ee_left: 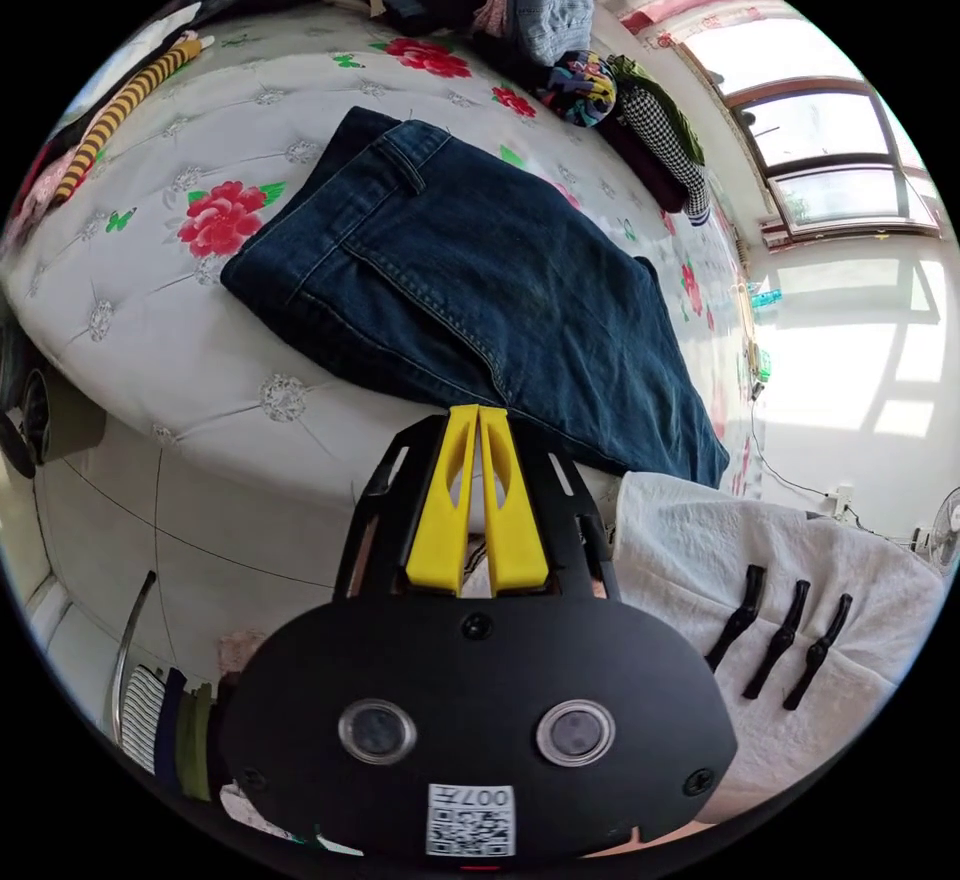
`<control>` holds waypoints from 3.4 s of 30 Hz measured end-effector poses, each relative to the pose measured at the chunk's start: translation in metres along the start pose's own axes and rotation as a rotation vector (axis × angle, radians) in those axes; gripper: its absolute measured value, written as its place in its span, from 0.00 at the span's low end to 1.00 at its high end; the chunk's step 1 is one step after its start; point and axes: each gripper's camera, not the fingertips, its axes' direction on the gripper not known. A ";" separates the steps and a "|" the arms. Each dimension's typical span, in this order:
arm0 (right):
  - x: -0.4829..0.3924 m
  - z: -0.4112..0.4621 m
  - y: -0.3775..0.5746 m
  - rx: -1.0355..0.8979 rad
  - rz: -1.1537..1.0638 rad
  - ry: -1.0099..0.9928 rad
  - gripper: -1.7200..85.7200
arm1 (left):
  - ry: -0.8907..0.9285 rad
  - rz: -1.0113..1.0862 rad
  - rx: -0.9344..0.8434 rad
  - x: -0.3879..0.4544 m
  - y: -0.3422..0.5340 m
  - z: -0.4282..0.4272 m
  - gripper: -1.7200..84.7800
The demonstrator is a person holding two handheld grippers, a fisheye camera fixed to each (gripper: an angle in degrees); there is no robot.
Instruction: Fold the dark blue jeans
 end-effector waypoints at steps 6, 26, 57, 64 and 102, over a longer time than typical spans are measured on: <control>-0.032 0.007 0.002 -0.039 -0.069 -0.226 0.02 | 0.083 -0.199 0.126 -0.045 0.010 -0.021 0.01; -0.258 0.157 0.486 -1.424 -1.602 -0.190 0.02 | 0.425 -0.531 0.412 -0.169 -0.007 -0.035 0.14; -0.254 0.163 0.445 -1.155 -1.294 -0.184 0.02 | 0.614 -0.609 0.481 -0.218 -0.058 -0.033 0.07; -0.249 0.163 0.413 -1.108 -1.225 -0.215 0.02 | 0.669 -0.248 0.472 -0.158 -0.106 -0.068 0.04; -0.217 0.134 0.258 -0.734 -0.962 -0.172 0.02 | 0.728 0.916 0.036 0.183 -0.100 -0.047 0.09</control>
